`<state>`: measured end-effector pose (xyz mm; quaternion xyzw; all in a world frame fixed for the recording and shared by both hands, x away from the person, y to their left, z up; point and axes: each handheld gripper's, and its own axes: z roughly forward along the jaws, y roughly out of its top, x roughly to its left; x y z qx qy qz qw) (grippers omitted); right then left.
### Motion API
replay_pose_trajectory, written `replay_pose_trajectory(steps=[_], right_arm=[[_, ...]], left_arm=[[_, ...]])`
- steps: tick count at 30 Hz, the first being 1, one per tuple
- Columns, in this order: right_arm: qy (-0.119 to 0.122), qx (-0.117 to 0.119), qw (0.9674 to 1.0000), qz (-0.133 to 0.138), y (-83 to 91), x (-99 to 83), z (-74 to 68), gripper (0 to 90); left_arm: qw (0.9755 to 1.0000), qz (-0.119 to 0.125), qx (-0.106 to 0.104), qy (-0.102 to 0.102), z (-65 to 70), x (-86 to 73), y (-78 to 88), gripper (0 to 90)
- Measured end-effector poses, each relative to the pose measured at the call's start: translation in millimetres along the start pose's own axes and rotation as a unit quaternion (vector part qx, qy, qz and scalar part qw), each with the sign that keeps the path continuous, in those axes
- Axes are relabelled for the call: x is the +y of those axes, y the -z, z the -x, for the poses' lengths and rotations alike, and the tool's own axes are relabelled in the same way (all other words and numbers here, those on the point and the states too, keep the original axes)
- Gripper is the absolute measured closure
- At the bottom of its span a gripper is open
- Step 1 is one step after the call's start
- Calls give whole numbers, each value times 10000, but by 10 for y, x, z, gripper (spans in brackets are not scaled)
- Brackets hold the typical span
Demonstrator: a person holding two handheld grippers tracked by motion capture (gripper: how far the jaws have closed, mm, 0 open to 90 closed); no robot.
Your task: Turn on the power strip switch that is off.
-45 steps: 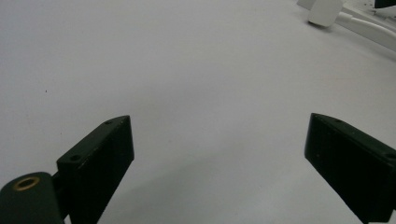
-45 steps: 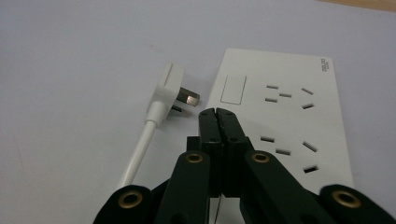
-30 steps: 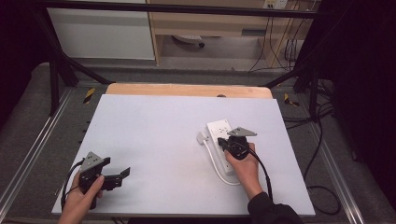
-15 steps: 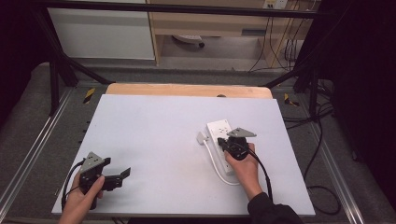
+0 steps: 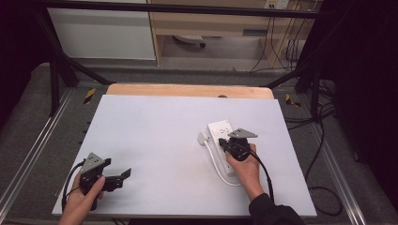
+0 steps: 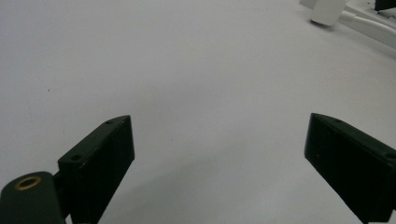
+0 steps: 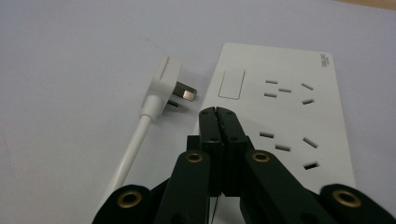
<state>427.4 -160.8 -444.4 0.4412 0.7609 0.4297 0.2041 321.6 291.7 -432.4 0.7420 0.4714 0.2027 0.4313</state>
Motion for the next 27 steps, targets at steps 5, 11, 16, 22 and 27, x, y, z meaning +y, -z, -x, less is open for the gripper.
replay_pose_trajectory(steps=[5,11,16,22,27], right_arm=[[19,15,10000,-5,0,-3,2,900],[53,5,10000,-61,-4,-9,-5,900],[0,43,10000,-76,-3,-5,10,900],[-30,125,9999,22,12,8,2,900],[-47,132,9999,32,28,12,2,900]], left_arm=[[10000,-14,-3,-7,1,-1,-1,84],[10000,-24,3,-14,2,-1,-2,84],[10000,-26,4,-19,3,-1,-3,84],[10000,-19,1,-16,1,0,-2,84],[10000,-11,3,-16,2,0,-1,84]])
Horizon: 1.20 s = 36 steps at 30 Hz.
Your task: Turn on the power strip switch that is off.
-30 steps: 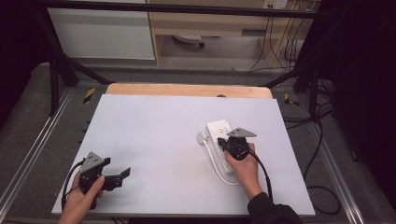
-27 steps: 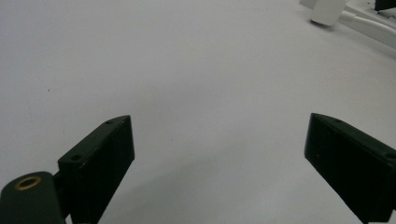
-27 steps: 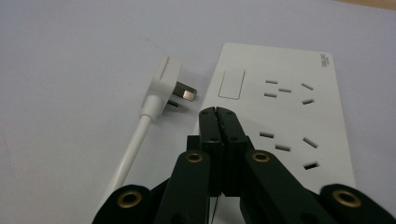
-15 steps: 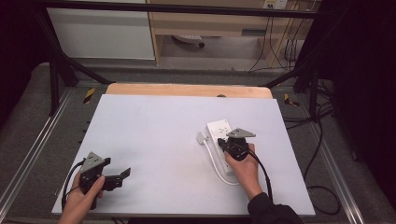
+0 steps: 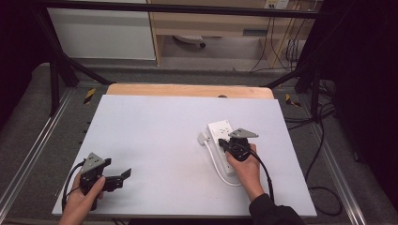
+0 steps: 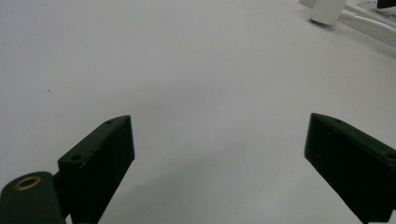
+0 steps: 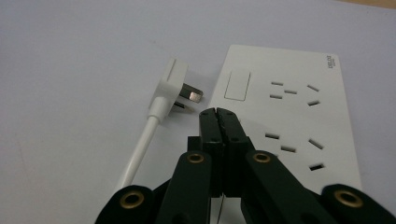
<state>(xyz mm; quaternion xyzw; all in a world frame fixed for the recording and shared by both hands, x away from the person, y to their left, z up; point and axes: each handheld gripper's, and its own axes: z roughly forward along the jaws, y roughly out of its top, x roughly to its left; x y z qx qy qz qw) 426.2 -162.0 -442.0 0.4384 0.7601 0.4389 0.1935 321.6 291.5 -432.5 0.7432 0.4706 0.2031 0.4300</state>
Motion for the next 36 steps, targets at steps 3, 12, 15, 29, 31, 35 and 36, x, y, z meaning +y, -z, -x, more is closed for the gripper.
replay_pose_trajectory(steps=[3,12,15,29,31,35,36], right_arm=[[-16,-6,10000,39,12,9,5,900],[-40,-9,9999,122,55,27,24,900],[-34,-9,9999,148,68,34,22,898],[-82,-39,9996,262,126,64,36,868],[-98,-36,9996,276,128,65,40,858],[-124,-40,9995,287,136,77,37,829],[-124,-40,9995,287,136,77,37,829]], left_arm=[[10000,-2,-6,-5,-1,0,0,84],[10000,4,-1,0,0,0,1,84],[10000,8,-1,1,-2,0,2,84],[10000,12,-13,-4,0,1,2,84],[10000,11,-13,-3,0,2,2,84],[10000,12,-16,-2,0,1,3,84],[10000,11,-16,-2,0,1,2,84]])
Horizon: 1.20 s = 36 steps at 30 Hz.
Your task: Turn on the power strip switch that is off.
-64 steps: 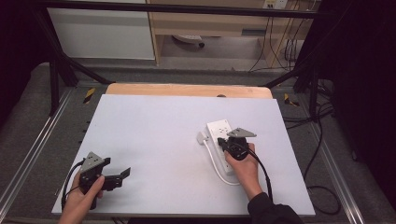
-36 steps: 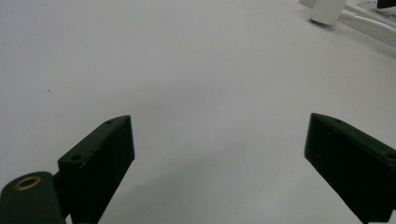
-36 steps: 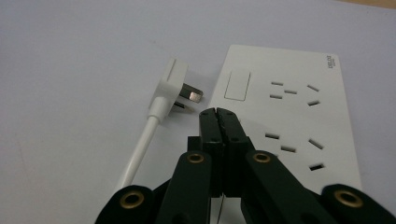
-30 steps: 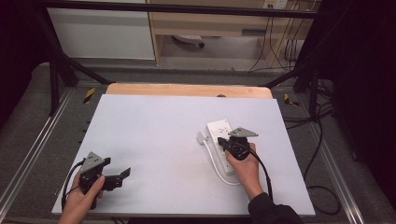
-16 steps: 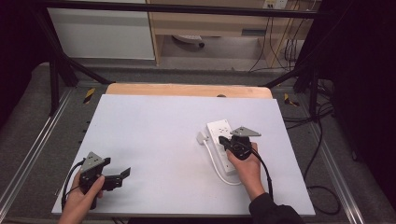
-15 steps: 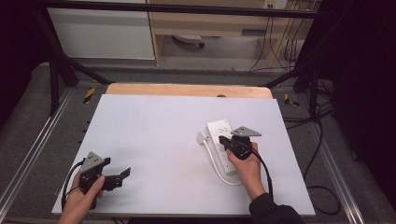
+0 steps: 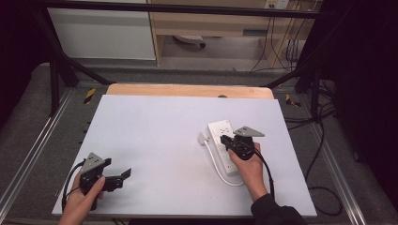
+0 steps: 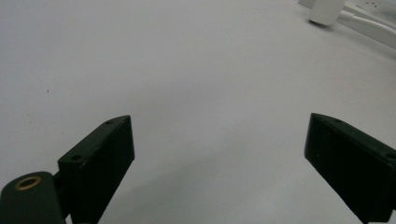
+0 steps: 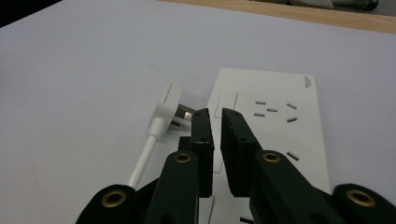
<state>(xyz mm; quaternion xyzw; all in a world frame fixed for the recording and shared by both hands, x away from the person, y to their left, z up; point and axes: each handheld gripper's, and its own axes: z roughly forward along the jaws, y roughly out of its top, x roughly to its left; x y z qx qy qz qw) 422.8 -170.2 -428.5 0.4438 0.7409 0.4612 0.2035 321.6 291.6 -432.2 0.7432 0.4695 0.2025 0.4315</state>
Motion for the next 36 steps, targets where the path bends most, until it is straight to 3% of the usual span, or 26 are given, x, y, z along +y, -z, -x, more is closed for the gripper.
replay_pose_trajectory(steps=[32,36], right_arm=[[-129,6,9998,140,169,125,-2,586],[-142,-36,9998,138,199,145,11,509]], left_arm=[[10000,-21,0,-2,2,-2,-8,82],[10000,-23,10,-4,1,-3,-9,82]])
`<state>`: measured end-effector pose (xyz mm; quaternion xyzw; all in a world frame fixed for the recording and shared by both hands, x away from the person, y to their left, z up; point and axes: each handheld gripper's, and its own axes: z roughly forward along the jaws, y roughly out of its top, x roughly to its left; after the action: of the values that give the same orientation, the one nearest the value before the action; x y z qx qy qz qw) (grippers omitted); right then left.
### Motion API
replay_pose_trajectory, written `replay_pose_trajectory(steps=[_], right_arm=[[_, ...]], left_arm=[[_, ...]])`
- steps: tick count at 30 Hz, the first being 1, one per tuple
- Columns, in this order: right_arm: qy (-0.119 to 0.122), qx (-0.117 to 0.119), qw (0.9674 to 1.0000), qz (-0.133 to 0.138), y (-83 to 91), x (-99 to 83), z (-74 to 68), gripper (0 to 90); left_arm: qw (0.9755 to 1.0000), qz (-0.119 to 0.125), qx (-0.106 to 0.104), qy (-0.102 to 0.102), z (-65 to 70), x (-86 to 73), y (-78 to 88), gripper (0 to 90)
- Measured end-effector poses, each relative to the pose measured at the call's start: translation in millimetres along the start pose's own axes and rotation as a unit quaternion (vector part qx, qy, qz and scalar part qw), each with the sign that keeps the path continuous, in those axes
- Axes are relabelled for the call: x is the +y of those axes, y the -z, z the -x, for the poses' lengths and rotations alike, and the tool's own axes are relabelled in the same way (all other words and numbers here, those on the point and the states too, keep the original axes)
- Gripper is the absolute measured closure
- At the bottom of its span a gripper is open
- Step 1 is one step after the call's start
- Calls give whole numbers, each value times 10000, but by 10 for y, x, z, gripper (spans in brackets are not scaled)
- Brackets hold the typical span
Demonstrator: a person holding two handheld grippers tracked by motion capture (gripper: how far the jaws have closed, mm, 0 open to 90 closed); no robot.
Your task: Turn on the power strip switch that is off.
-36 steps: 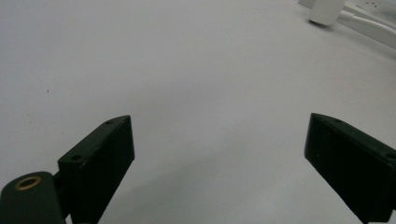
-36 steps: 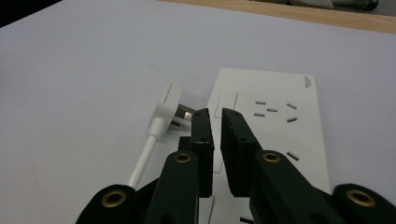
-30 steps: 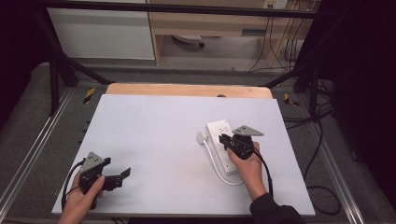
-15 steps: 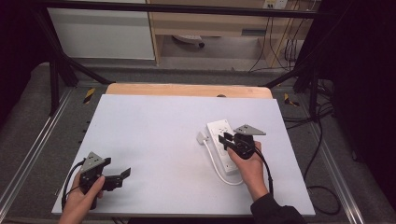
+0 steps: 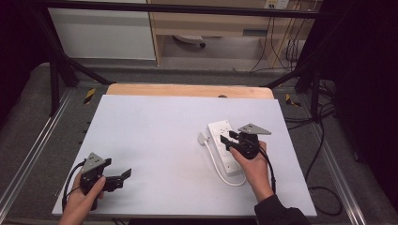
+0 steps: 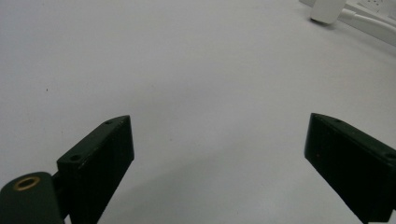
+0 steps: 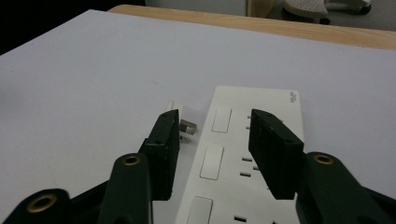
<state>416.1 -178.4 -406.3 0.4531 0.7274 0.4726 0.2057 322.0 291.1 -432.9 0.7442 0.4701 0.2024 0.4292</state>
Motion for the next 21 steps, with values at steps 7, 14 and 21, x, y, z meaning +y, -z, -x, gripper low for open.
replay_pose_trajectory(steps=[7,14,21], right_arm=[[-33,-10,10000,-19,27,32,17,405],[-53,-29,10000,-33,64,67,37,315],[16,-14,10000,-68,106,104,45,263]], left_arm=[[10000,0,3,6,-1,-1,0,82],[10000,2,3,9,-2,-1,0,82],[10000,5,-1,7,-1,0,1,82]])
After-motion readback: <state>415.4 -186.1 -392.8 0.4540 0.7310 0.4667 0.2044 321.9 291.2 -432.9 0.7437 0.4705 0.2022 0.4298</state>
